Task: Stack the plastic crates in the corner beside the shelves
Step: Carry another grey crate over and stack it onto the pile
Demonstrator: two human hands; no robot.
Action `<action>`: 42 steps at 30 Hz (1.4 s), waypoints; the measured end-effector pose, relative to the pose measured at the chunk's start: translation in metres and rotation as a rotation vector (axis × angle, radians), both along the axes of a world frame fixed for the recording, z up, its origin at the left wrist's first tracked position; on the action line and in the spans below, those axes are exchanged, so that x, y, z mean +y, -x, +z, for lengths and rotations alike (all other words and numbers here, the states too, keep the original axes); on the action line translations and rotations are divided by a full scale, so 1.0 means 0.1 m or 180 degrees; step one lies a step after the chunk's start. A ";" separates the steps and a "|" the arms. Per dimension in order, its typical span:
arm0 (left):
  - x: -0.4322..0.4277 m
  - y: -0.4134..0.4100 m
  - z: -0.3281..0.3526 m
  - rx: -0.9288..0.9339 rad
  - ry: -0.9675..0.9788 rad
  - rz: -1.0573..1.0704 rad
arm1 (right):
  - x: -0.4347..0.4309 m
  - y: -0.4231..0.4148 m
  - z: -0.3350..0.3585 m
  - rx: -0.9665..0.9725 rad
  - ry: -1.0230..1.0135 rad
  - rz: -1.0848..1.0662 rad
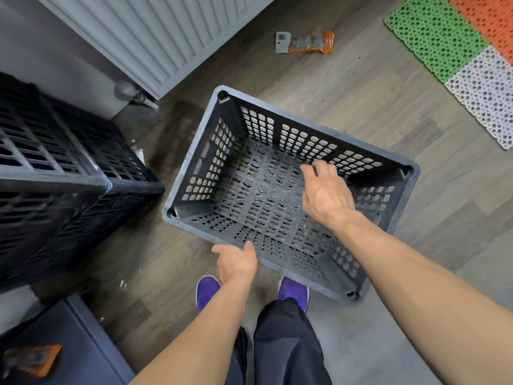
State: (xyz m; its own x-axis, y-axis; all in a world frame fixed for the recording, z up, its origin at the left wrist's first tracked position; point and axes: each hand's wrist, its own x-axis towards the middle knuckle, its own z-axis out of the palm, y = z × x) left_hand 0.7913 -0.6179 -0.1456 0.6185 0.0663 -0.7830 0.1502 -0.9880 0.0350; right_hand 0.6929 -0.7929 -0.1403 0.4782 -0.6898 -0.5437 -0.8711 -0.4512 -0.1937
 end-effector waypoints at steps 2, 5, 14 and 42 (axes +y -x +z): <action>-0.09 -0.01 -0.04 0.0041 0.0060 0.0457 | -0.23 -0.21 -0.02 -0.0025 0.0163 0.0081; -0.14 -0.03 -0.07 0.0145 -0.0008 0.0636 | -0.49 -0.46 -0.04 -0.0042 0.0381 0.0174; -0.09 -0.18 -0.14 0.0552 0.0271 0.1669 | -0.84 -0.73 -0.12 0.0390 0.0109 0.0159; 0.34 -0.61 4.03 -0.0454 0.0701 0.0379 | -0.46 -0.63 4.33 -0.0512 0.1000 0.0498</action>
